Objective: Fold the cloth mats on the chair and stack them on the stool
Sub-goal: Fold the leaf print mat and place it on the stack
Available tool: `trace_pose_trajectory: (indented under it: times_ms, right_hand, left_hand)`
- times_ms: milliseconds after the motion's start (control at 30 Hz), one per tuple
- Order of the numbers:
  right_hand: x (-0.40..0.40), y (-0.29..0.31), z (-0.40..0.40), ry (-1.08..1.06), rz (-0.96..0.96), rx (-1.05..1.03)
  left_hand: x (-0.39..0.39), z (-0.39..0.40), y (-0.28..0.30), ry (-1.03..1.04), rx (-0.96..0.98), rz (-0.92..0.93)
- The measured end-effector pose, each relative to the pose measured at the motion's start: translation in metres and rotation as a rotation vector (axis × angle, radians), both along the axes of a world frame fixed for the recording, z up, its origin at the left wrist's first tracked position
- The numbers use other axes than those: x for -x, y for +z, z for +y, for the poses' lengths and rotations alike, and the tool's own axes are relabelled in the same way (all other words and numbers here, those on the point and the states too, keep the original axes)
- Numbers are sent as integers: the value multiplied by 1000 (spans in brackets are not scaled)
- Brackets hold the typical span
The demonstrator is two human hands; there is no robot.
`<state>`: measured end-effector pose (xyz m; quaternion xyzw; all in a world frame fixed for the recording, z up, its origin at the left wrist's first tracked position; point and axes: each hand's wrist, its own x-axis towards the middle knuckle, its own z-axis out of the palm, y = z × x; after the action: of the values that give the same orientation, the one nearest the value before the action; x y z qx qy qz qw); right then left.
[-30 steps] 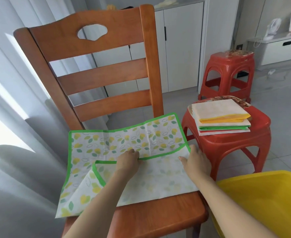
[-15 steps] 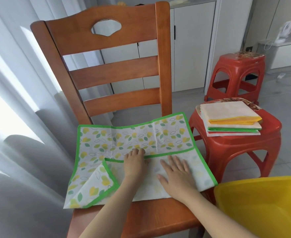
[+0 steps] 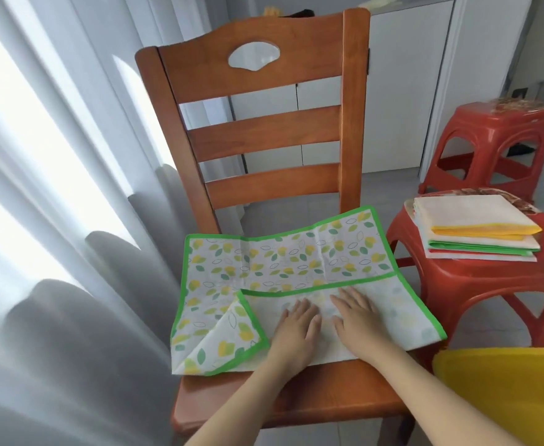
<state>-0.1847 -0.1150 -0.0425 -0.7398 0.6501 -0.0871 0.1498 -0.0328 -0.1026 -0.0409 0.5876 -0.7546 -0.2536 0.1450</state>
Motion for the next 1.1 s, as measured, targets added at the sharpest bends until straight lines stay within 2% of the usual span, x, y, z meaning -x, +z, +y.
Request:
trace_pose_trajectory:
  times_ms: [67, 100, 167, 300, 400, 467, 533, 600, 700, 867, 1000, 1100]
  right_hand:
    - [-11, 6, -2, 50, -227, -19]
    - [-16, 8, -2, 64, -292, -36]
    - [-23, 8, -2, 46, -284, -24]
    - [-39, 8, -5, -39, -244, 53]
    - [-58, 10, 1, -43, -54, 44]
    - [-66, 7, 4, -41, 64, 44]
    - [-71, 3, 6, -57, 102, 57]
    - [-71, 0, 5, -65, 131, 70]
    - [-71, -3, 6, -63, 175, 84]
    - [-73, -1, 6, -74, 204, 109]
    - [-76, 2, -2, -66, 287, 130]
    - [-79, 3, -10, -61, 339, 111]
  left_hand:
    - [-7, 16, 20, 69, 39, 283]
    - [-14, 25, 31, 102, 121, 342]
    - [-35, 42, 44, 167, 319, 364]
    - [-89, 66, 34, 283, 610, 132]
    - [-121, 69, 27, 332, 708, -83]
    - [-136, 64, 23, 431, 656, -219]
    - [-147, 57, 17, 498, 560, -279]
    - [-152, 52, 11, 538, 477, -206]
    - [-148, 40, 12, 624, 317, 23]
    - [-140, 22, 17, 870, 288, 340]
    - [-140, 22, 16, 976, 117, 328]
    - [-144, 22, 10, 912, -2, 241]
